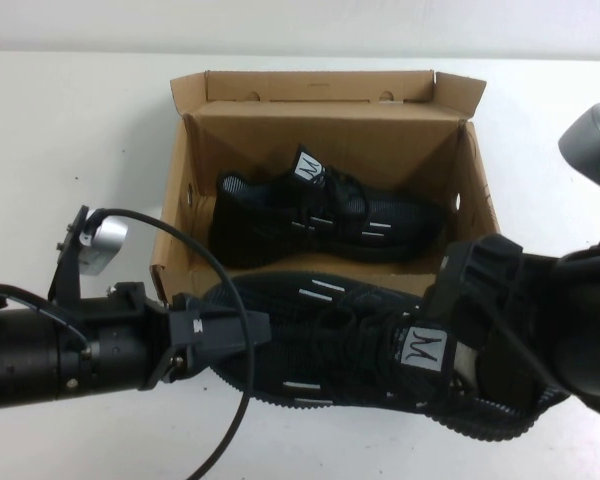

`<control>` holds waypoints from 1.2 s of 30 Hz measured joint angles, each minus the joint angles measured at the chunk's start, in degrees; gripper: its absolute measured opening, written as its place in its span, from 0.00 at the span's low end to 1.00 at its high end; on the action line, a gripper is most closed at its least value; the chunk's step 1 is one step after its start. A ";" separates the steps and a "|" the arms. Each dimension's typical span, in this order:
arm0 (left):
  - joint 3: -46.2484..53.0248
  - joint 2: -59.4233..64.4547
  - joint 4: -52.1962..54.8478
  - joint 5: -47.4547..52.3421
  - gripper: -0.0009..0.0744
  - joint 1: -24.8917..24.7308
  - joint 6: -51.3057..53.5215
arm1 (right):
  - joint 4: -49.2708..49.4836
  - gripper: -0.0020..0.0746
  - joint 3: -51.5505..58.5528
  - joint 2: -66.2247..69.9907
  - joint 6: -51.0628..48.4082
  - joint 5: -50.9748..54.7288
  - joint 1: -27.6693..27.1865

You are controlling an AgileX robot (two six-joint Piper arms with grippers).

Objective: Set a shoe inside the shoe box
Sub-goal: Hand over the shoe

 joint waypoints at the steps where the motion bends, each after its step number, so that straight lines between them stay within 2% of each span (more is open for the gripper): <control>1: 0.00 0.00 0.00 0.00 0.18 0.00 0.00 | -0.25 0.74 0.00 0.00 0.00 0.00 0.00; 17: 0.00 0.00 0.00 2.54 0.17 0.00 0.22 | -1.05 0.73 0.04 4.23 0.14 -1.90 0.00; 26: -1.61 0.00 0.00 4.39 0.17 0.00 0.22 | -0.20 0.71 0.04 7.31 0.23 -7.76 0.00; 28: -1.61 0.00 0.00 4.43 0.17 0.00 0.22 | -0.20 0.63 0.04 7.48 0.23 -8.58 0.00; 29: -1.61 0.00 0.00 4.43 0.17 0.00 0.22 | -0.20 0.55 0.04 7.57 0.23 -8.85 0.00; 32: -1.61 0.00 0.00 4.43 0.17 0.00 0.22 | -0.20 0.23 0.04 7.57 0.23 -8.72 0.00; 33: -1.61 0.00 0.00 4.43 0.17 0.00 0.22 | -0.18 0.16 0.04 7.57 0.23 -8.50 0.00; 36: -1.61 0.00 0.00 4.72 0.17 0.00 0.22 | 0.05 0.06 0.04 7.57 0.23 -7.93 0.00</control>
